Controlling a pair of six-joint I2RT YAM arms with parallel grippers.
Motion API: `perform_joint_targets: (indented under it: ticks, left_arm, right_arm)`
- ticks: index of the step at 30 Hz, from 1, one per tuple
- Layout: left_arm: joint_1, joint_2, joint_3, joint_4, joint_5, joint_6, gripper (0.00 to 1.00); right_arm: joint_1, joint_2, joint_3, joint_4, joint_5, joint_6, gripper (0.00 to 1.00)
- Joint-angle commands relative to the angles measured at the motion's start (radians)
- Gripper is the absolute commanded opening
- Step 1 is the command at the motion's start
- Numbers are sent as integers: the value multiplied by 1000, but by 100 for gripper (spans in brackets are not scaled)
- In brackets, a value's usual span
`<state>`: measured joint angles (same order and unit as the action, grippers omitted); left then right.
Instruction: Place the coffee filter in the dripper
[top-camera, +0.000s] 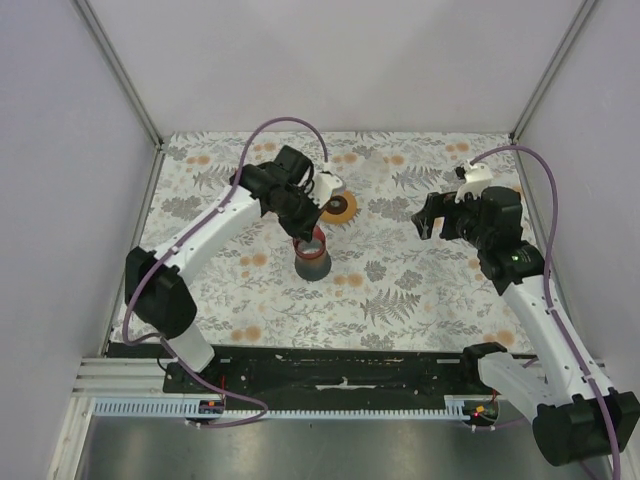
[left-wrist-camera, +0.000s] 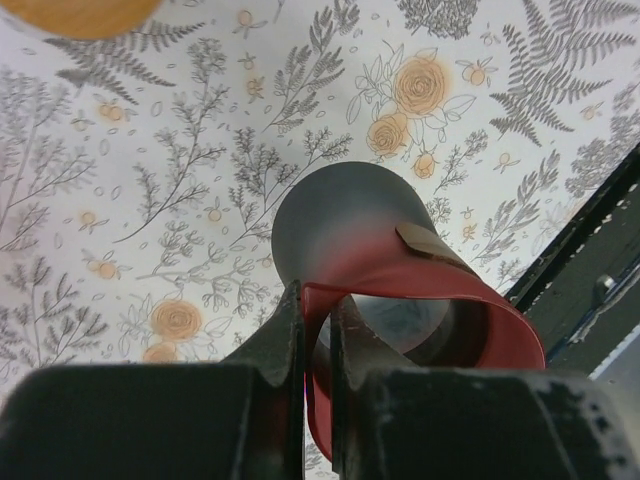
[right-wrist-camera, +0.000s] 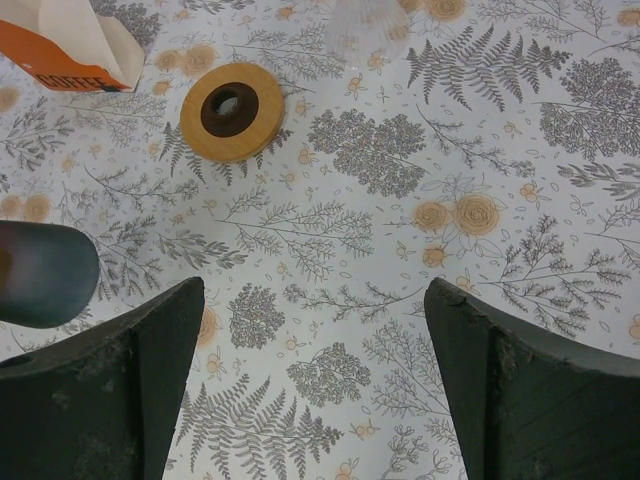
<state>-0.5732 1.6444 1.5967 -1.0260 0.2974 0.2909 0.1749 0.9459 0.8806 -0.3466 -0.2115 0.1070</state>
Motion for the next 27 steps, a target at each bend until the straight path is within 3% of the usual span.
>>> perform_joint_targets:
  ticks: [1, 11, 16, 24, 27]
  left_arm:
    - [-56, 18, -55, 194, -21, 76, 2]
    - [-59, 97, -230, 412, 77, 160, 5]
    - [-59, 120, -251, 426, 121, 169, 29]
    - [-56, 45, -78, 320, 232, 129, 85]
    - [-40, 72, 60, 261, 250, 110, 89]
  right_arm:
    - [5, -36, 34, -9, 29, 8, 98]
    - [5, -71, 53, -26, 11, 5, 98]
    - [5, -96, 119, -52, -12, -1, 98]
    - [5, -174, 112, -66, -17, -39, 98]
    - [5, -153, 121, -66, 30, -61, 98]
